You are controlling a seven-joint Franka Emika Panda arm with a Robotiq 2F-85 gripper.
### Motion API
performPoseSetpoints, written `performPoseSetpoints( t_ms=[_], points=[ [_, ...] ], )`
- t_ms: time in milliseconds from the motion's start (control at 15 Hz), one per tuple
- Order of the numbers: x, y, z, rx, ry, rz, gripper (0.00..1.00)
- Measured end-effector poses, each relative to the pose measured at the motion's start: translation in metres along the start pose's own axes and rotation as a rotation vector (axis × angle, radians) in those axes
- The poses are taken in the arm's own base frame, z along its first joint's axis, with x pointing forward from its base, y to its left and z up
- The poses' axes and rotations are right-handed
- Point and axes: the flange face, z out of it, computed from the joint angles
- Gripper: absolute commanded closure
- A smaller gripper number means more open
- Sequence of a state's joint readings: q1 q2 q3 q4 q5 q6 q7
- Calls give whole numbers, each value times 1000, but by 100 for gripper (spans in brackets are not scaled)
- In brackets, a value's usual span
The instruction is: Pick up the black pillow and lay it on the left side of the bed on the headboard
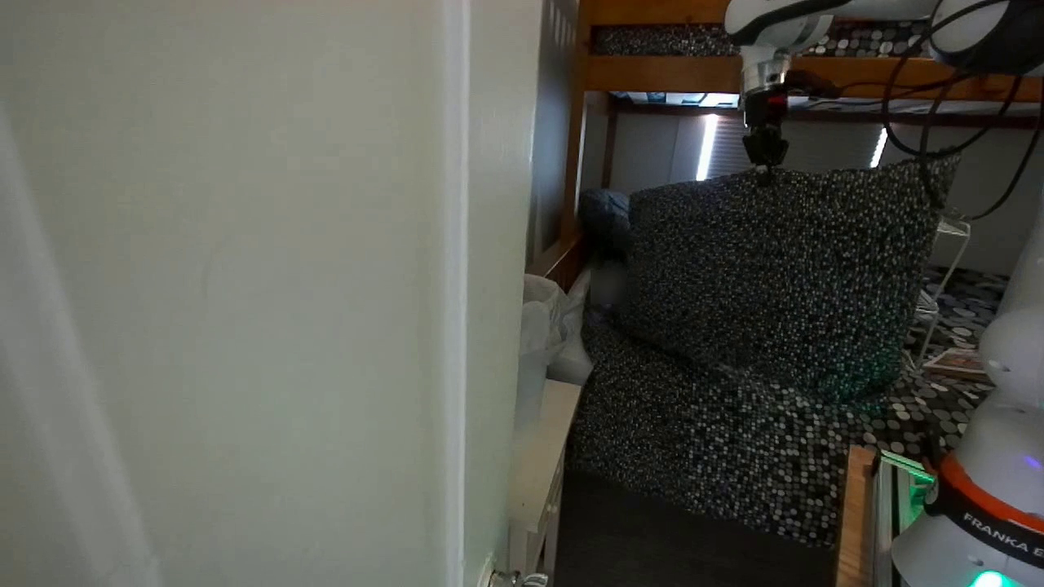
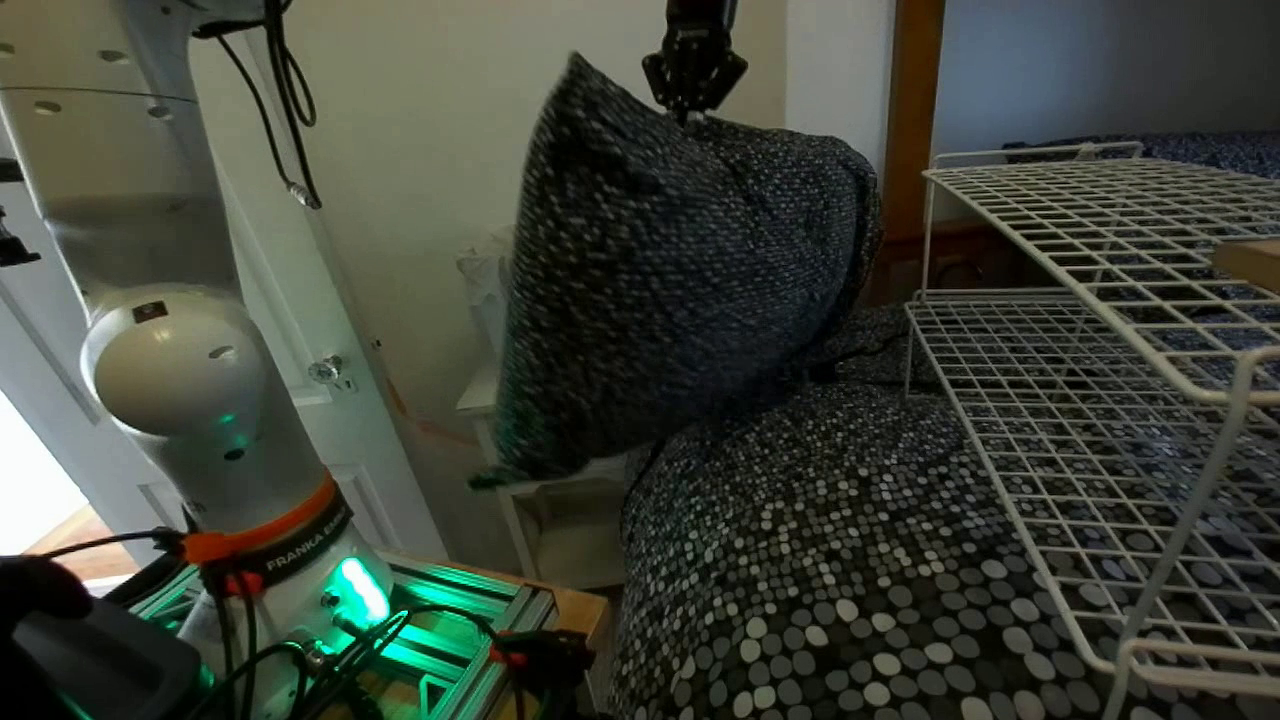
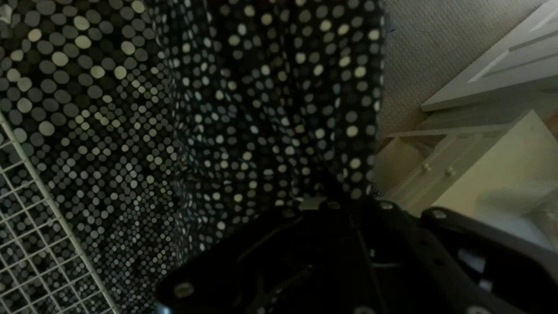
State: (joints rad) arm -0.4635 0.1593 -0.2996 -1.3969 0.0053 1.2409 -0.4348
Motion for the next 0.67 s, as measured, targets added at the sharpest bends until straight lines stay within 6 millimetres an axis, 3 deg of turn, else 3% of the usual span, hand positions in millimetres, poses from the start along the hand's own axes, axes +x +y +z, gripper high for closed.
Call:
performPoseSetpoints(
  t_ms=[267, 667],
  points=[
    [-11, -23, -53, 80, 70, 170, 98],
    [13, -18, -104, 130, 289, 341, 98]
  ],
)
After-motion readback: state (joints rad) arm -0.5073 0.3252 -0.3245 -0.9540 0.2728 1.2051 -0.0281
